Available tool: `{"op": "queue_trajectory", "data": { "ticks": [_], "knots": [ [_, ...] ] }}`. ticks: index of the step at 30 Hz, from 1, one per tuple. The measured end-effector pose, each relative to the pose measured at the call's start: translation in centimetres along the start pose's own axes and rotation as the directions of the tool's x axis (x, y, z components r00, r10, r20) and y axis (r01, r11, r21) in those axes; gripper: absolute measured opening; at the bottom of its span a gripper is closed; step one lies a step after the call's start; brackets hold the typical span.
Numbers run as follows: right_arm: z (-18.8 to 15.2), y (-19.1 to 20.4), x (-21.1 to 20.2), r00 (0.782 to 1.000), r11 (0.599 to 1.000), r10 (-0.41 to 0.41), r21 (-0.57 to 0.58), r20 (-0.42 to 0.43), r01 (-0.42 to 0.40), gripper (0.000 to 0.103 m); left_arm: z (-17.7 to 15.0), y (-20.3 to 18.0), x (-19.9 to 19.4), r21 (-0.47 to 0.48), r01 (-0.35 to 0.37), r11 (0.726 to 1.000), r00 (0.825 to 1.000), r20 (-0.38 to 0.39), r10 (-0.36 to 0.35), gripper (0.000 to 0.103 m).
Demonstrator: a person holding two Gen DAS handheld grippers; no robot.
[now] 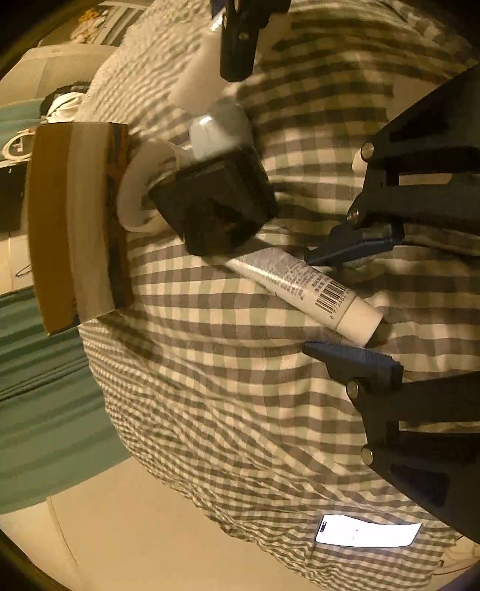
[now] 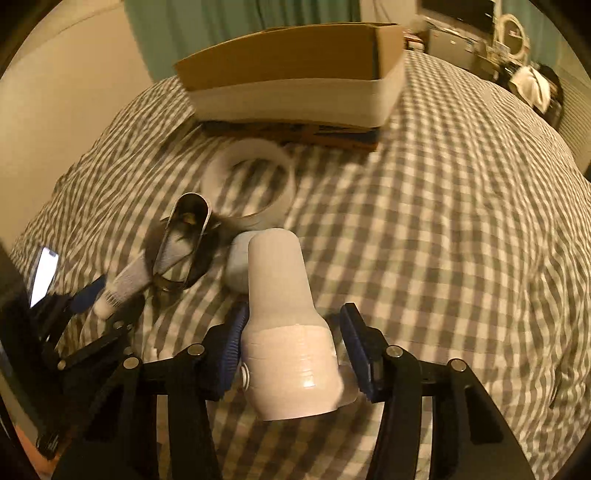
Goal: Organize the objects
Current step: 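Grasp the white lotion tube with the left tool while the right tool grasps the hair dryer, then carry tube and hair dryer into the box and release both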
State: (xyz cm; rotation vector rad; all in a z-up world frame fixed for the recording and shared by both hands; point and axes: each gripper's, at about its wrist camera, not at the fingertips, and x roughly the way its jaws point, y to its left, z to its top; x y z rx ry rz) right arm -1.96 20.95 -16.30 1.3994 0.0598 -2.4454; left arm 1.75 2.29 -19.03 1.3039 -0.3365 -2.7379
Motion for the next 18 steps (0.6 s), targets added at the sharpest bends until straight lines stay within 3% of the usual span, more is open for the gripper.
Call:
{"op": "queue_trajectory", "data": {
  "ticks": [4, 18],
  "knots": [
    [0.0, -0.1, -0.6, 1.000, 1.000, -0.003, -0.006, 0.010, 0.003, 0.051, 0.2, 1.1, -1.0, -0.045, 0.022, 0.999, 1.000, 0.003, -0.022, 0.027],
    [1.3, 1.2, -1.7, 0.999, 1.000, 0.019, -0.024, 0.046, -0.018, 0.051, 2.3, 2.9, -3.0, -0.071, 0.079, 0.994, 0.997, -0.005, -0.079, 0.023]
  ]
}}
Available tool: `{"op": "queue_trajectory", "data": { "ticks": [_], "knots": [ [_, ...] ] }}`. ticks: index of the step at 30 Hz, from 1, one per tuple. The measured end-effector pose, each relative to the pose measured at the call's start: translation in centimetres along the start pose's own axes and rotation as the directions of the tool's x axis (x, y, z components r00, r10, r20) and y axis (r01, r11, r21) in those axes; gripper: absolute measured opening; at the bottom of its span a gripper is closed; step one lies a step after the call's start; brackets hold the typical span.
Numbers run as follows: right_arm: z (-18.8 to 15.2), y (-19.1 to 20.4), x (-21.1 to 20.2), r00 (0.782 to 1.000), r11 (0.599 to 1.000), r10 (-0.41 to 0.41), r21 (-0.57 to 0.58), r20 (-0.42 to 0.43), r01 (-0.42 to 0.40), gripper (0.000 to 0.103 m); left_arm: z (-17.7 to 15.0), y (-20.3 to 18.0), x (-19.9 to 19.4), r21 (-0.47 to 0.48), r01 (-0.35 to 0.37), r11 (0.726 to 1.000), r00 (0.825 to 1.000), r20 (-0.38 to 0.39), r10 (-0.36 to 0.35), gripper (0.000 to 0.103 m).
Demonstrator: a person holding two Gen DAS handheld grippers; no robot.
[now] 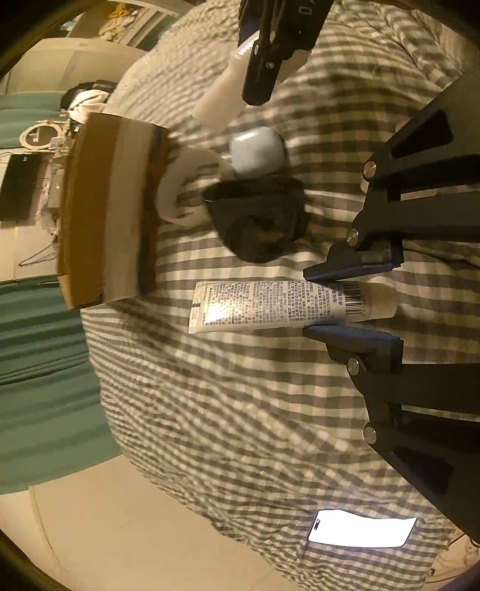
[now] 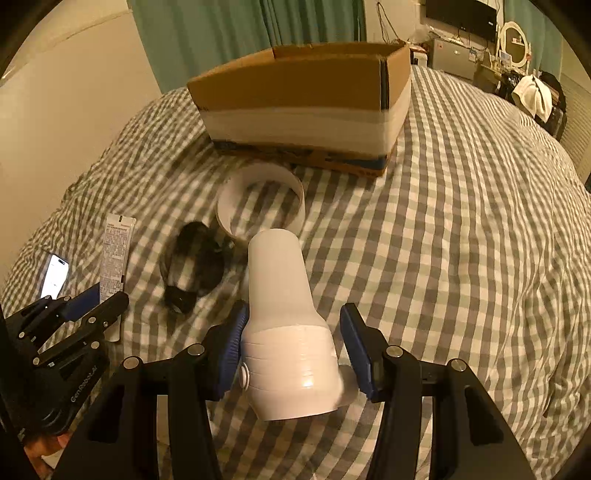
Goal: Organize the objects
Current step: 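Carry tube and hair dryer into the box and release both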
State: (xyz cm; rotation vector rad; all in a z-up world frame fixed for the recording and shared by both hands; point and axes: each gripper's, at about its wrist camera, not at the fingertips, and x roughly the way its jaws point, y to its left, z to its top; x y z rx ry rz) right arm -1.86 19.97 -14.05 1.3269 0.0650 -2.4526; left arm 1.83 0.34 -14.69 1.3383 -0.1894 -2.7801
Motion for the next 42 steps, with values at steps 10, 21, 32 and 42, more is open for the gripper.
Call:
{"op": "queue_trajectory", "data": {
  "ticks": [10, 21, 32, 42],
  "knots": [
    [2.6, 2.1, -5.1, 0.996, 0.998, -0.003, -0.057, 0.086, 0.008, 0.051, 4.0, 0.9, -4.7, 0.000, 0.038, 0.999, 0.996, 0.076, -0.038, 0.023],
    [8.7, 3.1, -11.5, 0.981, 0.988, -0.016, -0.146, 0.192, 0.045, 0.051, 12.1, 1.3, -7.0, -0.011, 0.097, 0.995, 0.979, 0.180, -0.093, 0.023],
    [18.5, 2.1, -12.2, 0.962, 0.975, -0.053, -0.193, 0.268, 0.108, 0.042, 22.0, 0.3, -5.5, -0.013, 0.178, 0.984, 0.955, 0.244, -0.170, 0.023],
    [23.1, -2.4, -5.0, 0.974, 0.996, -0.022, -0.078, 0.224, 0.041, 0.042, 26.1, -2.5, 3.6, -0.001, 0.154, 0.988, 0.974, 0.167, -0.151, 0.023]
  ]
}}
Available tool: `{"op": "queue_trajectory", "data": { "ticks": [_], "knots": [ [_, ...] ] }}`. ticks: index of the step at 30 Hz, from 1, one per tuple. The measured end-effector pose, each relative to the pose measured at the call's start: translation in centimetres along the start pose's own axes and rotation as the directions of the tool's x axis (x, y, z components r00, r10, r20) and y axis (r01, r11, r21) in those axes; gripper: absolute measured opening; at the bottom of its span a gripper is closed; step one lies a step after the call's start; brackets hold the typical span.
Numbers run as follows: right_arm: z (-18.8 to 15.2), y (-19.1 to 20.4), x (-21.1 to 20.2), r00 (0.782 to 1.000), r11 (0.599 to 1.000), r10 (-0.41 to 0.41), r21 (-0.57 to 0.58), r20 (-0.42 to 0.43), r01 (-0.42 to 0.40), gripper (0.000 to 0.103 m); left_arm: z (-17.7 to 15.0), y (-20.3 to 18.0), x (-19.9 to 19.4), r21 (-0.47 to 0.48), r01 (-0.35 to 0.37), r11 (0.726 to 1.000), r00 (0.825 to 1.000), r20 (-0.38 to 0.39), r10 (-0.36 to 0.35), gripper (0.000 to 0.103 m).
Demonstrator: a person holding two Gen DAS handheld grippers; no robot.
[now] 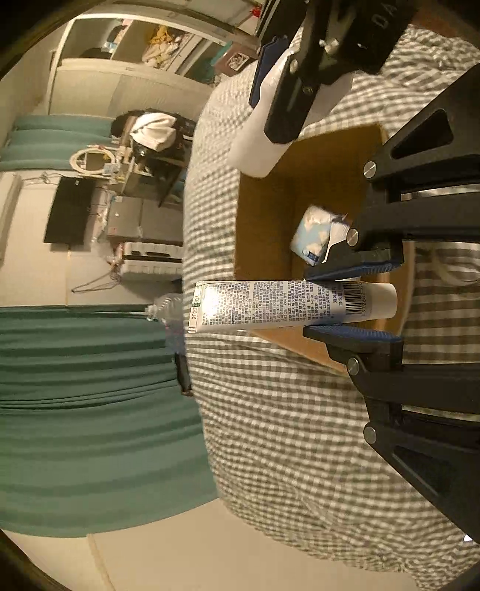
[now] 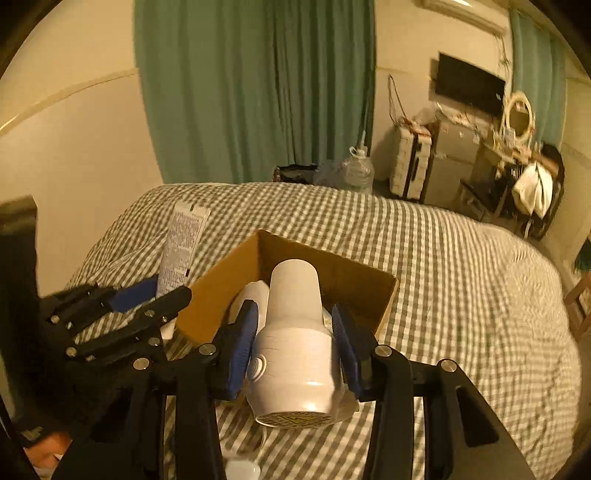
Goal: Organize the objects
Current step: 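Carry tube and hair dryer into the box and release both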
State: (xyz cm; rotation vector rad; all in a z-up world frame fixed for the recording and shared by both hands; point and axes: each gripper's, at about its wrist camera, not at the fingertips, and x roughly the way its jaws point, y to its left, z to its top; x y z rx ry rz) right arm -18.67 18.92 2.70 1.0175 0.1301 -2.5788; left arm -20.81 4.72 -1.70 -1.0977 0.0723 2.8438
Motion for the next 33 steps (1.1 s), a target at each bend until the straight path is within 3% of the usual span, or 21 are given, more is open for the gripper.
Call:
{"op": "queue_trajectory", "data": {
  "ticks": [4, 10, 14, 18, 19, 21, 23, 25, 33],
  "knots": [
    [-0.1, -1.8, 3.1, 1.000, 0.998, 0.016, 0.060, -0.015, -0.015, 0.042, -0.5, 0.0, 2.9, -0.024, -0.028, 0.999, 1.000, -0.003, 0.028, 0.023],
    [-0.9, -3.0, 6.7, 0.999, 0.994, 0.021, 0.108, -0.044, -0.016, 0.042, -1.2, 0.0, 5.8, -0.048, -0.014, 0.999, 0.999, -0.036, 0.013, 0.024],
    [-1.3, -3.4, 7.4, 0.998, 0.989, 0.040, 0.143, -0.052, -0.032, 0.042, -1.6, -0.2, 6.3, -0.033, -0.006, 0.999, 0.999, -0.049, 0.004, 0.024],
    [-1.4, -3.1, 6.6, 1.000, 0.993, 0.005, 0.121, -0.019, -0.003, 0.042, -1.7, -0.4, 5.9, -0.037, 0.000, 0.999, 0.998, -0.065, -0.002, 0.024],
    [-1.4, -3.0, 6.1, 1.000, 0.994, -0.007, 0.108, -0.005, 0.008, 0.044, -1.7, -0.5, 5.7, -0.035, -0.004, 0.999, 0.998, -0.064, 0.002, 0.026],
    [-1.2, -3.0, 5.1, 1.000, 0.994, -0.021, 0.112, 0.020, 0.019, 0.058, -1.6, -0.6, 5.1, -0.035, -0.010, 0.999, 0.998, -0.061, 0.008, 0.027],
    [-1.0, -3.1, 4.1, 0.999, 0.991, -0.021, 0.131, 0.043, 0.015, 0.067, -1.4, -0.5, 4.1, -0.035, -0.026, 0.999, 0.999, -0.047, 0.025, 0.039],
    [-0.8, -3.1, 2.8, 0.998, 0.990, -0.024, 0.144, 0.065, 0.014, 0.068, -1.0, -0.3, 2.9, -0.037, -0.046, 0.998, 0.999, -0.025, 0.045, 0.073],
    [0.8, -1.9, -4.0, 0.992, 0.989, -0.063, 0.138, 0.113, 0.047, 0.075, 1.0, 0.6, -4.6, -0.004, -0.086, 0.996, 0.994, 0.064, 0.086, 0.084]
  ]
}}
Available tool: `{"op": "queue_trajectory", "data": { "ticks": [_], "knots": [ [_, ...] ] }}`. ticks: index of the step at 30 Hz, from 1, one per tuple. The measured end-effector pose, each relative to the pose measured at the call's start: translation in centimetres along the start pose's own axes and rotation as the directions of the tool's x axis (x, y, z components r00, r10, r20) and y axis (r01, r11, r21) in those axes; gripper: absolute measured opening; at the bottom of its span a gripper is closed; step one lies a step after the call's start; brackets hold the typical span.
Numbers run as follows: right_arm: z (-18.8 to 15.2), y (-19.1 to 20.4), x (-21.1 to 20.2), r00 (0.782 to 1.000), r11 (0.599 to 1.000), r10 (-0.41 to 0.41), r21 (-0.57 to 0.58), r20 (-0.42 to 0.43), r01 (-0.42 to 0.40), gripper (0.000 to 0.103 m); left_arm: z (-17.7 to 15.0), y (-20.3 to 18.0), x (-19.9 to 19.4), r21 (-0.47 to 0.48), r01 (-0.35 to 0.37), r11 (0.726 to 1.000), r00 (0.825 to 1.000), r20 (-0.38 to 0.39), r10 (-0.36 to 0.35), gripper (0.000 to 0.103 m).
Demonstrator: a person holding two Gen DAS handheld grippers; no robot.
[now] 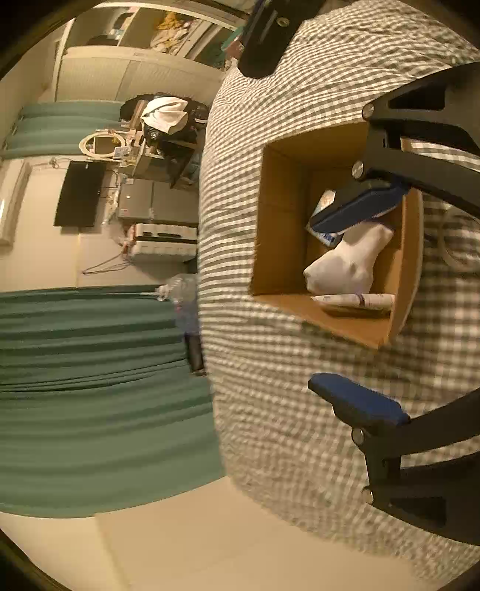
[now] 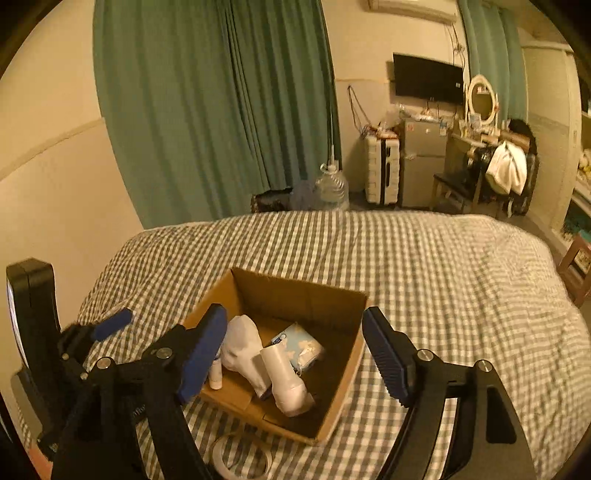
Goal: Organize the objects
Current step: 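Carry tube and hair dryer into the box and release both, then grasp the black cup with the left tool while the right tool grasps the earbud case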
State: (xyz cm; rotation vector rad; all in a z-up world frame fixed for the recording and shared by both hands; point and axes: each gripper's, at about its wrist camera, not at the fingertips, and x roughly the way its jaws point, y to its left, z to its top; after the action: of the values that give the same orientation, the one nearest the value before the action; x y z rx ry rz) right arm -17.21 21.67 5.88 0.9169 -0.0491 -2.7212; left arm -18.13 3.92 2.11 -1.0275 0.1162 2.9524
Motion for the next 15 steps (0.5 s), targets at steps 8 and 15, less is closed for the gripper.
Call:
{"op": "queue_trajectory", "data": {
  "ticks": [8, 15],
  "knots": [
    [1.3, 2.7, -8.3, 0.998, 0.999, 0.022, -0.031, 0.067, -0.020, 0.076, 0.0, 2.5, -8.1, 0.041, -0.002, 0.999, 0.999, 0.053, 0.000, 0.098],
    [-1.3, 4.5, -12.0, 0.996, 0.996, 0.053, -0.069, 0.065, -0.049, 0.079, -4.3, 4.8, -10.3, 0.082, -0.048, 0.995, 0.999, 0.011, 0.047, 0.099]
  ]
}}
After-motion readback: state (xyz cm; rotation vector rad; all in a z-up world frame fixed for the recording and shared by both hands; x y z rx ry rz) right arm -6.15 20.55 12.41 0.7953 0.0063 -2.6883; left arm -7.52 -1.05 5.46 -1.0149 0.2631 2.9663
